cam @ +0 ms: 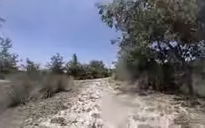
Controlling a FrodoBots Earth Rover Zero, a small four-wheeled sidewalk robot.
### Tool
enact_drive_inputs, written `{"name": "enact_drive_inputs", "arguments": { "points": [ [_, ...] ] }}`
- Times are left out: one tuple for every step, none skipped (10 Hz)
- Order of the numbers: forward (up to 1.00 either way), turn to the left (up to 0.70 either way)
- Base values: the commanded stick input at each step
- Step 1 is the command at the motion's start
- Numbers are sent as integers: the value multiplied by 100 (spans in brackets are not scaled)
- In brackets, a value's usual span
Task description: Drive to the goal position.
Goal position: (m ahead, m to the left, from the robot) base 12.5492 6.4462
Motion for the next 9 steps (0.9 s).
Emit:
{"name": "enact_drive_inputs", "arguments": {
  "points": [
    [30,0],
    [30,0],
    [30,0],
    [30,0],
    [30,0],
    [30,0],
    [30,0],
    [30,0],
    [30,0]
  ]
}}
